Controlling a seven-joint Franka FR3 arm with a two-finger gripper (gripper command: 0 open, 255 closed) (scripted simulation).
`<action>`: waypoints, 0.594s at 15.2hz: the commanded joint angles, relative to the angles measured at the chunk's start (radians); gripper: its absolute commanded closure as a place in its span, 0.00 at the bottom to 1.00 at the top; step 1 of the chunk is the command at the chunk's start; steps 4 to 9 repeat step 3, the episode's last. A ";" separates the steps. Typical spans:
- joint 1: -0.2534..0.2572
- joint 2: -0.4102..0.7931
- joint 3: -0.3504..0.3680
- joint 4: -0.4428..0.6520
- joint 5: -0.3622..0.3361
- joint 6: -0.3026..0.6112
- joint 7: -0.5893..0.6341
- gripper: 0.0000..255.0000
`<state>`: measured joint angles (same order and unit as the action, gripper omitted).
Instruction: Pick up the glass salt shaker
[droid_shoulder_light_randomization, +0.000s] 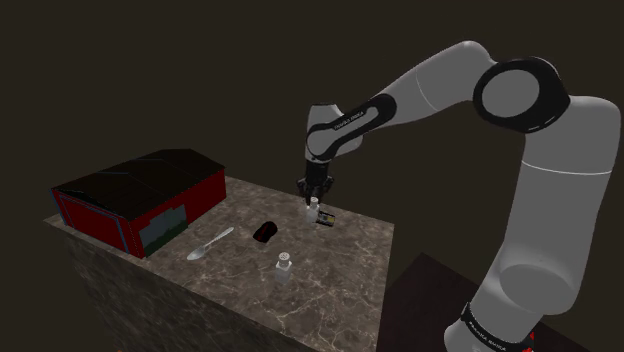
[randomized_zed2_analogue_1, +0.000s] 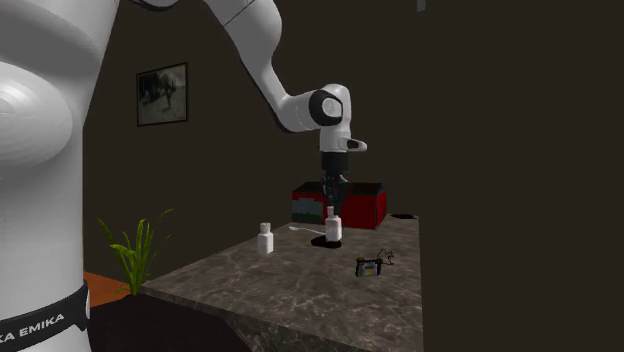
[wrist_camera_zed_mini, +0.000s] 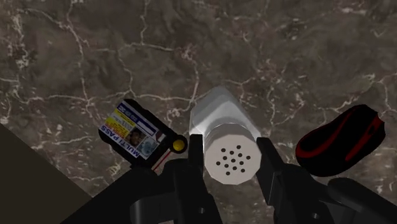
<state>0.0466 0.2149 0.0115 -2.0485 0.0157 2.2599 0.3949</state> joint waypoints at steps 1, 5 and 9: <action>-0.001 -0.017 -0.001 0.008 0.000 -0.026 -0.002 1.00; -0.001 -0.018 -0.001 0.009 0.000 -0.027 -0.002 1.00; -0.001 -0.018 -0.001 0.009 0.000 -0.027 -0.002 1.00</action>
